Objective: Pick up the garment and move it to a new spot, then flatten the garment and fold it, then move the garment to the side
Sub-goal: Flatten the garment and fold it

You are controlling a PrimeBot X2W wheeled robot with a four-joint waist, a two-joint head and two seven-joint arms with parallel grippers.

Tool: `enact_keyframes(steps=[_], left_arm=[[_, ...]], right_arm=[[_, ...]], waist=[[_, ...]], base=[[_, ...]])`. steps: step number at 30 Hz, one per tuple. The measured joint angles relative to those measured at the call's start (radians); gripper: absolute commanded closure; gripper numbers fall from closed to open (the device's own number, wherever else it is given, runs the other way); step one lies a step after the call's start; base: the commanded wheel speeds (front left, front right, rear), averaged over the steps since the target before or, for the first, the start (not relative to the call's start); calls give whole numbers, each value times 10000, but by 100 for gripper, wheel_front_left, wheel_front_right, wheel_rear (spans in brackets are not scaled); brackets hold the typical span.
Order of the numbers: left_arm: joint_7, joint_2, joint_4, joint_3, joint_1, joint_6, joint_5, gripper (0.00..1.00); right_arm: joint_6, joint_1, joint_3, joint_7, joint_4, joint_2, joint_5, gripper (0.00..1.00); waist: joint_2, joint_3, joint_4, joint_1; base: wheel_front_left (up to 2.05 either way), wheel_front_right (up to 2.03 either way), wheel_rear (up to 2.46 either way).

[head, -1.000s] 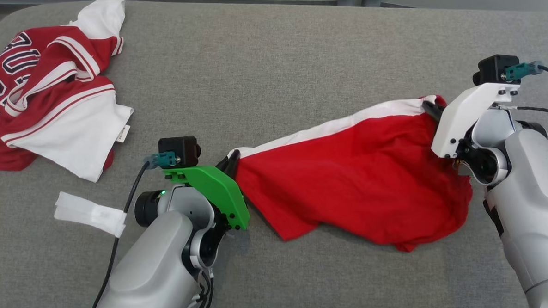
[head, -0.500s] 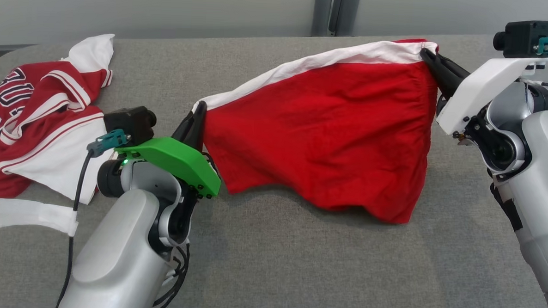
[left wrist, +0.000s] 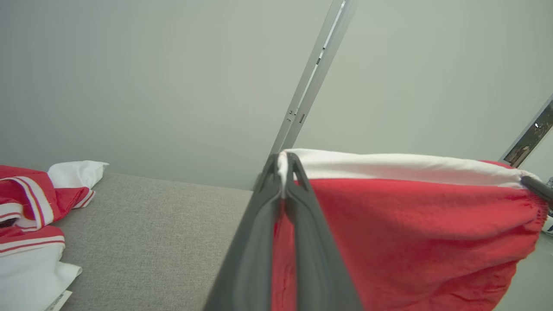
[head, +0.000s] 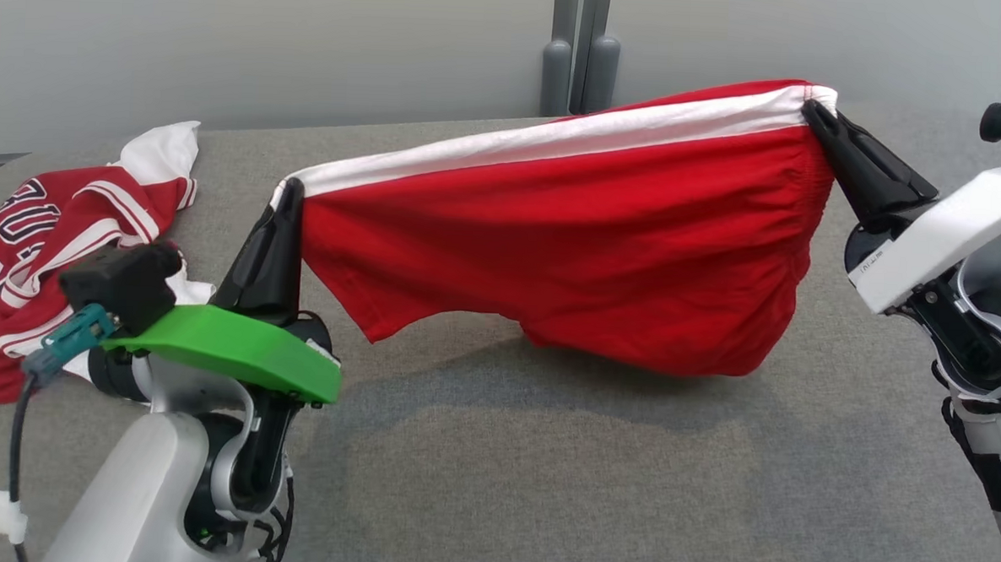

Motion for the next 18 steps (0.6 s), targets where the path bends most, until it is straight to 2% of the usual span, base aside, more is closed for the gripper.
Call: enact_keyframes(steps=[5,10,13,18], left_arm=[[397,385,-1022,234,67,295,2,100],[1064,708,-1108,347,-781,316,8,100],[1553,884,-458,341,-1634,272,13,100],[1921,938,1244,192,-3530,128,407,100]], right_arm=[[0,209,-531,453,-1028,282,-171,100],[-2,-343,-560,905,-1003,771,-663,100],[0,-1252,-403,1028,-211,1181,-1045,100],[-2,-3442,12,596,2079,1983,-2061,100]], waist=[[0,76,-28,0],[0,356,-26,0],[0,601,-23,0],[0,1117,-44,0]], base=[[0,0,0],[0,0,0],[0,0,0],[0,0,0]])
